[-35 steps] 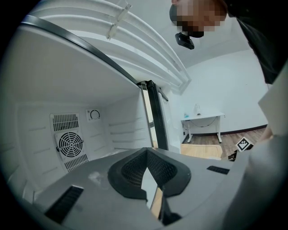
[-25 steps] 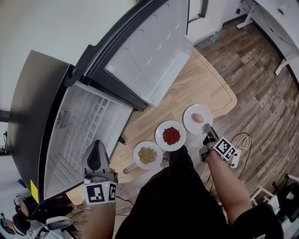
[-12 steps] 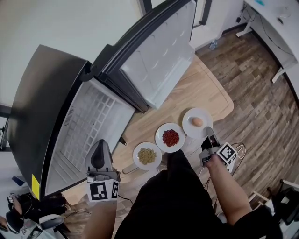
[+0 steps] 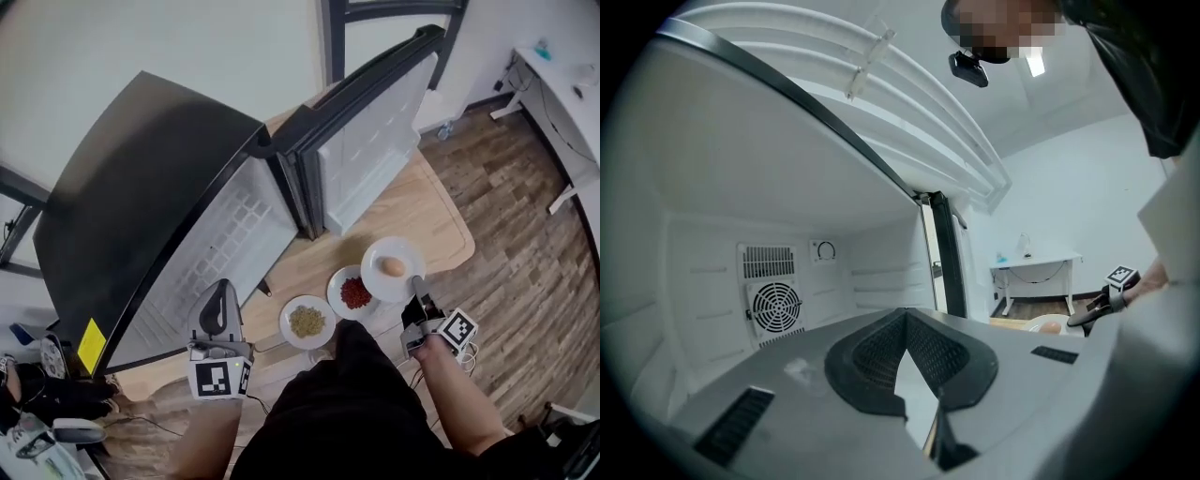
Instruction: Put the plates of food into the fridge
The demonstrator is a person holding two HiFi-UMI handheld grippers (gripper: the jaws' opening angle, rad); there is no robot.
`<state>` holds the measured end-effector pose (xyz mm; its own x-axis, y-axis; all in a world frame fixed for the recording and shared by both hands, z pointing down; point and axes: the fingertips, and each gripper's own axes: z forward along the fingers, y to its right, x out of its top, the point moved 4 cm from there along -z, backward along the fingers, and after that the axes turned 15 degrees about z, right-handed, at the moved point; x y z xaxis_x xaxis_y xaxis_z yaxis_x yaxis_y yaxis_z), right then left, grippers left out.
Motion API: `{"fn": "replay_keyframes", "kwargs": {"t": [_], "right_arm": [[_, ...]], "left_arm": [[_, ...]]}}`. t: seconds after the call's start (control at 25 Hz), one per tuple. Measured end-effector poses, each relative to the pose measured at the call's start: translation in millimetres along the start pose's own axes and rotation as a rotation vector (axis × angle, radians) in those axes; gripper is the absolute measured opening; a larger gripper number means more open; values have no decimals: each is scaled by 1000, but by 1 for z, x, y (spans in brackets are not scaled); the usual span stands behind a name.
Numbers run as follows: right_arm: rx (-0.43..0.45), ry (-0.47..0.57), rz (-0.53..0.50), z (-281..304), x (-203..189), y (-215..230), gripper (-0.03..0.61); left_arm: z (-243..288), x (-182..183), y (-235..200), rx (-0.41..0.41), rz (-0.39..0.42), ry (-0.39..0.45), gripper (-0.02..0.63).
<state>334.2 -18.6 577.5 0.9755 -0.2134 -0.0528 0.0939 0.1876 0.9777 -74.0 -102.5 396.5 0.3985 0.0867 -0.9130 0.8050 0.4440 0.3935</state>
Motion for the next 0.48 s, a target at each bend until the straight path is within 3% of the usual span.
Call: {"fn": "replay_keyframes", "kwargs": {"t": [0.48], "right_arm": [[70, -244, -72, 53, -59, -52, 32]], "left_arm": [[-48, -5, -19, 120, -44, -6, 5]]}}
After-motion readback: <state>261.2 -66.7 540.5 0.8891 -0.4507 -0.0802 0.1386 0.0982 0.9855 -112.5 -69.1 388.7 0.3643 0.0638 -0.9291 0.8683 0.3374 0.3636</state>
